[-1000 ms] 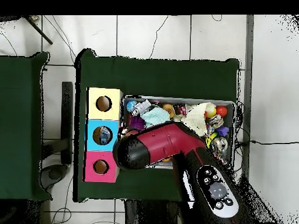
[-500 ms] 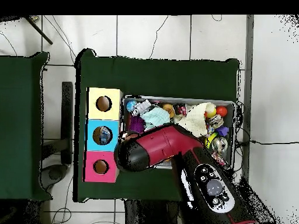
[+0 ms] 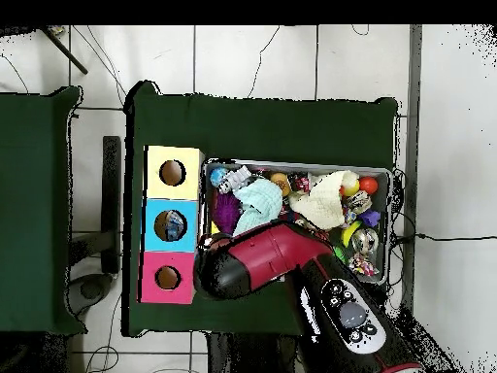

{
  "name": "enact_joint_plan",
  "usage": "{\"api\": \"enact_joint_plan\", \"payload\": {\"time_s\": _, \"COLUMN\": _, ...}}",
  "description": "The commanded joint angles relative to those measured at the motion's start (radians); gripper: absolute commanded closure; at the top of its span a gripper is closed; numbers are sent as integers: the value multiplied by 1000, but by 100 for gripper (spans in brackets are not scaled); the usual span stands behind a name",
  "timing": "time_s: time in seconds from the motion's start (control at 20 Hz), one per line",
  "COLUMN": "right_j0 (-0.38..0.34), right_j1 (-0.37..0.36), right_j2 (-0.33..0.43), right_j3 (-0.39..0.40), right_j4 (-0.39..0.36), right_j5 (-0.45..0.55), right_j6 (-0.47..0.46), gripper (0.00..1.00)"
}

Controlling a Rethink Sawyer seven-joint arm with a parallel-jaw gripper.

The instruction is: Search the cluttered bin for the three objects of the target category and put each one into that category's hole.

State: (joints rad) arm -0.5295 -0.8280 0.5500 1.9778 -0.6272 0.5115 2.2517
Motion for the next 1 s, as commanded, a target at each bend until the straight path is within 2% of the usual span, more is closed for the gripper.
{"api": "enact_joint_plan", "payload": {"time_s": 0.05, "right_j0": -32, "right_j1": 35, "right_j2": 18, "right_j3": 60, "right_j4": -54, "right_j5": -40, "right_j6": -94, "gripper": 0}}
{"api": "enact_joint_plan", "payload": {"time_s": 0.5, "right_j0": -22, "right_j1": 54, "right_j2": 3, "right_j3": 64, "right_j4": -83, "right_j5": -69, "right_j6": -72, "gripper": 0}}
{"api": "enact_joint_plan", "payload": {"time_s": 0.8, "right_j0": 10, "right_j1": 76, "right_j2": -48, "right_j3": 60, "right_j4": -121, "right_j5": -117, "right_j6": -16, "gripper": 0}}
{"api": "enact_joint_plan", "payload": {"time_s": 1.0, "right_j0": -9, "right_j1": 107, "right_j2": -59, "right_j3": 83, "right_j4": -111, "right_j5": -167, "right_j6": 10, "gripper": 0}}
